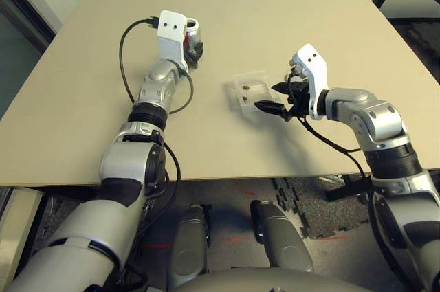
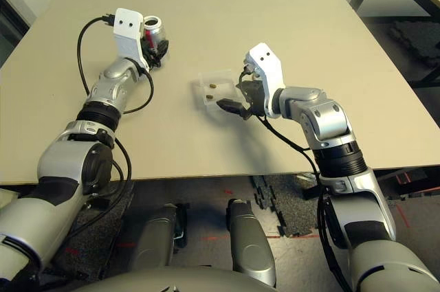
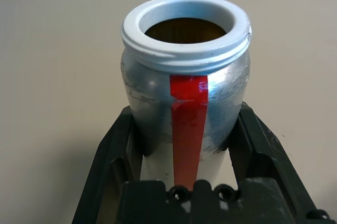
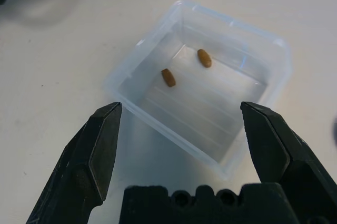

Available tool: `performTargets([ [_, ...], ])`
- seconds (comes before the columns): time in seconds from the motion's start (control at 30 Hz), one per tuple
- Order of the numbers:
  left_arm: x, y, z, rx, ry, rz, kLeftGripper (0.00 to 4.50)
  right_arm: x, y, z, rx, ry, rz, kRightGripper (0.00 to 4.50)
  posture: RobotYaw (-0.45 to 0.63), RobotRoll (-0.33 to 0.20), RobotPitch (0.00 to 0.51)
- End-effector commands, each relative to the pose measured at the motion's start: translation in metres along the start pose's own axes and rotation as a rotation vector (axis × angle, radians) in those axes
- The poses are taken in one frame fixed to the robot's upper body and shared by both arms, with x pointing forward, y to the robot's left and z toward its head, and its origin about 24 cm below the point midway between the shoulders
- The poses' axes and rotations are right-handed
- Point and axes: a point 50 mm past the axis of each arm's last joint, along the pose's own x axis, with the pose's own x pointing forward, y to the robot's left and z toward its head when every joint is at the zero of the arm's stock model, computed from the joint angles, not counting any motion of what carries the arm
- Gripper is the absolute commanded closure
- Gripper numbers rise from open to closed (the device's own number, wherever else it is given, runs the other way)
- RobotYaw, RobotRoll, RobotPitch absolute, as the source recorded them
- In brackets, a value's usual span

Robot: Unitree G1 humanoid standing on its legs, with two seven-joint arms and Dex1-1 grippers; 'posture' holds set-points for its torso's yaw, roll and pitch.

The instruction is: Pour the medicine from the bottle into the box.

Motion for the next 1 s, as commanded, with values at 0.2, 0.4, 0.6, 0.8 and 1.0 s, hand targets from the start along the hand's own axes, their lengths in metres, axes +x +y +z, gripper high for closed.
performTargets([
  [0.2,-0.007,-0.001,-0.027,-0.029,0.063,0.011,2.05,-0.003,-0.001,0.004,-0.012,-0.027,0.001,0.00,-0.07,0.000,0.161],
  [0.4,-0.009,-0.001,-0.035,-0.033,0.081,0.014,2.05,-0.004,-0.001,0.005,-0.014,-0.031,-0.003,0.00,-0.07,0.000,0.157],
  [0.6,-0.009,0.000,-0.034,-0.025,0.078,0.018,0.99,-0.004,-0.002,0.007,-0.018,-0.039,-0.007,0.00,-0.07,0.000,0.155],
  [0.8,-0.009,-0.001,-0.030,-0.016,0.044,0.003,0.03,-0.004,-0.003,0.008,-0.020,-0.046,-0.011,0.00,-0.07,0.000,0.152],
  [1.0,-0.008,-0.003,-0.027,-0.015,0.023,-0.008,0.03,-0.005,-0.004,0.009,-0.023,-0.052,-0.016,0.00,-0.07,0.000,0.148],
])
